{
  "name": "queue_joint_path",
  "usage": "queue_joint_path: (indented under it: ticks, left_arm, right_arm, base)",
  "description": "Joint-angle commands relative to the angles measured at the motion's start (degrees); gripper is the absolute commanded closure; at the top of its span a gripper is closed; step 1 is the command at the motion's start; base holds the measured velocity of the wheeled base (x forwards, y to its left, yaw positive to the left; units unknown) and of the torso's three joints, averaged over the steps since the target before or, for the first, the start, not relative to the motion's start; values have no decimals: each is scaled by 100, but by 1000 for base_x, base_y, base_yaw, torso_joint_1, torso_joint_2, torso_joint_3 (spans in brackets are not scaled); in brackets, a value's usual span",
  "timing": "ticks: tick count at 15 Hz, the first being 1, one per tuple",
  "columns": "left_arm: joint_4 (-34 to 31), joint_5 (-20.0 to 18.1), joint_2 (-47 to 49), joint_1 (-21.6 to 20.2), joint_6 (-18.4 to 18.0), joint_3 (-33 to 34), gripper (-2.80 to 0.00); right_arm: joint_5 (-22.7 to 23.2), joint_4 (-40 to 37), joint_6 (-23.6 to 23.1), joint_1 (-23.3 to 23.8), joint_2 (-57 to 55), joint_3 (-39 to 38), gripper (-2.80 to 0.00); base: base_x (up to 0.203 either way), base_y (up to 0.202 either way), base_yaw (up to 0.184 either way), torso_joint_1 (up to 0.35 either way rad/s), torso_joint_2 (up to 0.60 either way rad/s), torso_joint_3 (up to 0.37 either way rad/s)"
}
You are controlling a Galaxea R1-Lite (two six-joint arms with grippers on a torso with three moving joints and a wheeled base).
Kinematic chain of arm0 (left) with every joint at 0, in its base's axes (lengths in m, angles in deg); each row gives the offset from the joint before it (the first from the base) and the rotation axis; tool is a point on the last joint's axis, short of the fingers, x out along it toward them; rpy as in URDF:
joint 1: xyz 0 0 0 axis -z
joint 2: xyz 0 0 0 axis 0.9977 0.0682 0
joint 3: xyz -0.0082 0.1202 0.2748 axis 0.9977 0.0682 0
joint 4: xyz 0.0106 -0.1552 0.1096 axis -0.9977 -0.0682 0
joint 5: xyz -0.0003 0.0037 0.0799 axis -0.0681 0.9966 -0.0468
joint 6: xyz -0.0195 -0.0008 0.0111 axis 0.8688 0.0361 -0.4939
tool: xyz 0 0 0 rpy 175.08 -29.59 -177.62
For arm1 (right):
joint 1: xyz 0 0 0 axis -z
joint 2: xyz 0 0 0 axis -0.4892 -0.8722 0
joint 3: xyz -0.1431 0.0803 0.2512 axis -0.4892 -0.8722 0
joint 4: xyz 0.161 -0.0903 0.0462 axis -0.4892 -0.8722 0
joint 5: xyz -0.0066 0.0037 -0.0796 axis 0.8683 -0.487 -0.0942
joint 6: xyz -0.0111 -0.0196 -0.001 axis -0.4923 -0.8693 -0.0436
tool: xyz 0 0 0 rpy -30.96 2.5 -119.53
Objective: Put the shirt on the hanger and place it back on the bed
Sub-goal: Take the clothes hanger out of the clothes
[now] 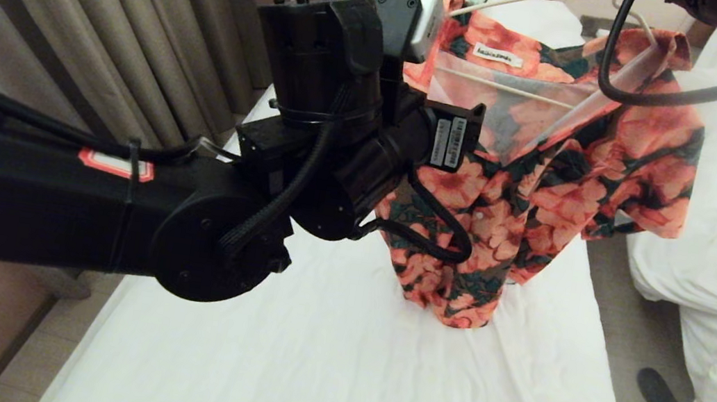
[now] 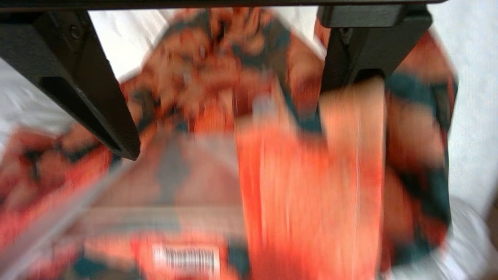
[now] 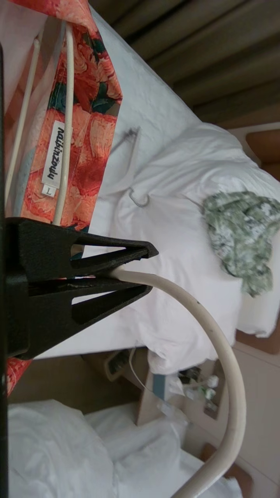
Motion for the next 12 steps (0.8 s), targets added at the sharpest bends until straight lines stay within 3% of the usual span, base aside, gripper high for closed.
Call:
queue_joint_path:
  ticks: [1, 2, 3, 12]
  left_arm:
    - [123, 19, 219, -123, -192, -239, -280]
    - [144, 19, 252, -194, -280, -243, -280]
    - [162, 19, 277, -315, -462, -251, 0]
    - [425, 103, 33, -540, -620, -199, 0]
  right_arm:
    - [-17, -61, 51, -27, 36, 0, 0]
    - [-17, -89, 86, -27, 47, 0, 0]
    - [-17, -89, 86, -18, 62, 0, 0]
    - [-17, -97, 86, 26, 89, -35, 0]
  base:
    - [0, 0, 0, 0, 0, 0]
    - [0, 0, 0, 0, 0, 0]
    - [0, 0, 0, 0, 0, 0]
    - [0, 0, 0, 0, 0, 0]
